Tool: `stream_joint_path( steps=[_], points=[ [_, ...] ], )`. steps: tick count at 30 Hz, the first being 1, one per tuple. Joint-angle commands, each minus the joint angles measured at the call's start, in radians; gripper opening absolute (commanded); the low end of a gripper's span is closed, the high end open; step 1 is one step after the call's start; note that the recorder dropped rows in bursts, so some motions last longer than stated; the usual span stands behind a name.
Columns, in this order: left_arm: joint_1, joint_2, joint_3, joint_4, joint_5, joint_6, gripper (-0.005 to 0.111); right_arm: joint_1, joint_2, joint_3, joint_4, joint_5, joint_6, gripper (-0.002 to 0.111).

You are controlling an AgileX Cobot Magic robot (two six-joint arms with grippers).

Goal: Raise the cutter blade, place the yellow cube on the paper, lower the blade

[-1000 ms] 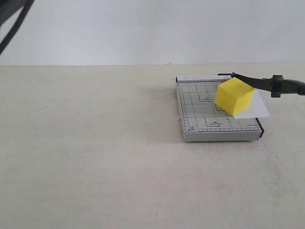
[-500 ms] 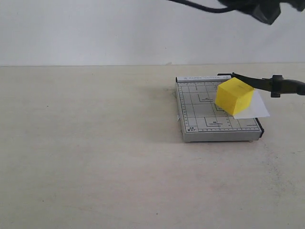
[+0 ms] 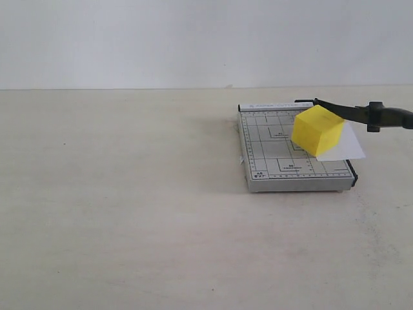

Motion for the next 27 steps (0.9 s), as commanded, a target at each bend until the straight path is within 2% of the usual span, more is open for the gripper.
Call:
stream_joint_path(
  steps=[1,5,7,8,9,11,14,20,22,27],
  points=[
    [0.162,-0.329,0.256,0.001,0.028,-0.04,0.005,0.002,-0.002,-0.002,0.002,0.007,0.0,0.0],
    [0.185,-0.438,0.448,0.001,0.022,-0.04,0.005,0.002,-0.002,-0.002,0.002,0.007,-0.013,0.0],
    [0.185,-0.453,0.56,0.001,-0.121,-0.04,0.005,0.002,-0.002,-0.008,0.002,-0.011,-0.07,0.0],
    [0.185,-0.453,0.588,0.001,-0.145,-0.04,0.005,0.002,-0.002,-0.019,0.002,-0.02,-0.091,0.0],
    [0.187,-0.453,0.588,0.001,-0.151,-0.04,0.005,0.002,-0.002,-0.031,0.002,-0.03,-0.102,0.0],
    [0.19,-0.451,0.588,0.008,-0.07,-0.04,0.005,0.002,-0.002,-0.075,0.002,-0.066,-0.108,0.0],
    [0.19,-0.451,0.588,-0.003,-0.073,-0.038,0.005,0.002,0.029,-0.148,0.002,-0.13,-0.108,0.0],
    [0.19,-0.451,0.588,-0.013,-0.079,-0.022,0.005,0.002,0.299,-0.296,-0.005,-0.125,-0.113,0.0],
    [0.19,-0.451,0.588,-0.018,-0.086,-0.022,0.005,0.002,0.412,-0.381,-0.001,-0.024,-0.1,0.0],
    [0.19,-0.451,0.588,-0.018,-0.087,-0.022,0.005,0.002,0.677,-0.688,-0.057,0.395,-0.091,0.0]
  ],
)
